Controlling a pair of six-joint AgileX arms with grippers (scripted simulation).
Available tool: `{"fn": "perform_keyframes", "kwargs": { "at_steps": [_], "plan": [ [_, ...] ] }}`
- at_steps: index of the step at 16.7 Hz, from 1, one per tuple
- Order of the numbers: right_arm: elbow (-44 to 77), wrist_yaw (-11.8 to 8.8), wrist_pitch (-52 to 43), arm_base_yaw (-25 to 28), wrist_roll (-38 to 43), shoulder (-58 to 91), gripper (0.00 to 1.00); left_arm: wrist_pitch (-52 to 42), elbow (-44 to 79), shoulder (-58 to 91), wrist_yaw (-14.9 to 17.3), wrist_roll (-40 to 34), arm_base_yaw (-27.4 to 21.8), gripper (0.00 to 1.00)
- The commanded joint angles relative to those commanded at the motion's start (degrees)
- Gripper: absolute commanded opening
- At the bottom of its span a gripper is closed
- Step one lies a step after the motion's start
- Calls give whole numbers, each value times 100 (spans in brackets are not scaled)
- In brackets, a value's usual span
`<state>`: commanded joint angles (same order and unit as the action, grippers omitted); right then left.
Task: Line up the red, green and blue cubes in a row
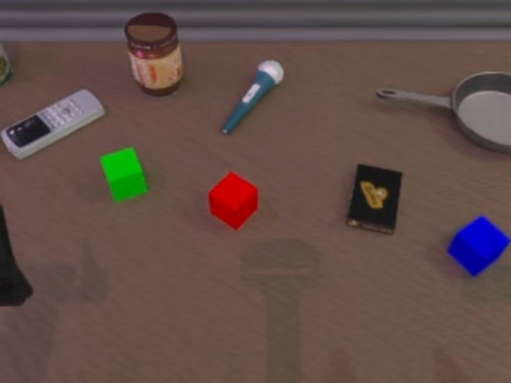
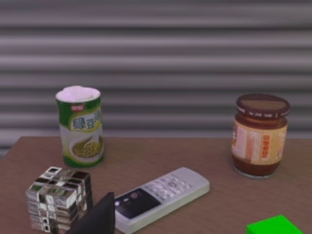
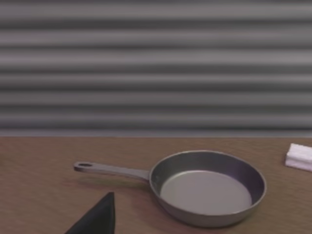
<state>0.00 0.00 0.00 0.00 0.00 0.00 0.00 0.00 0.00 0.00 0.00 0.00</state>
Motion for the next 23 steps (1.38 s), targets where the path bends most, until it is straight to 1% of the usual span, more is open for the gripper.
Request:
{"fn": "perform_keyframes", "kwargs": {
  "at_steps": [3,5,9,13,17,23],
  "plan": [
    [0,0,0,0,0,0,100,-37,54,51,5,6,-15,100],
    [0,0,0,0,0,0,100,-233,332,320,31,38,-97,100],
    [0,0,0,0,0,0,100,-1088,1453,1523,142,169,-447,100],
    [0,0,0,0,0,0,100,-2412,3062,3444,287,350,-963,100],
    [0,0,0,0,0,0,100,-3946,4944,5827,403,532,-1540,100],
    [0,0,0,0,0,0,100,-5995,7982,9585,425,741,-2316,100]
  ]
}}
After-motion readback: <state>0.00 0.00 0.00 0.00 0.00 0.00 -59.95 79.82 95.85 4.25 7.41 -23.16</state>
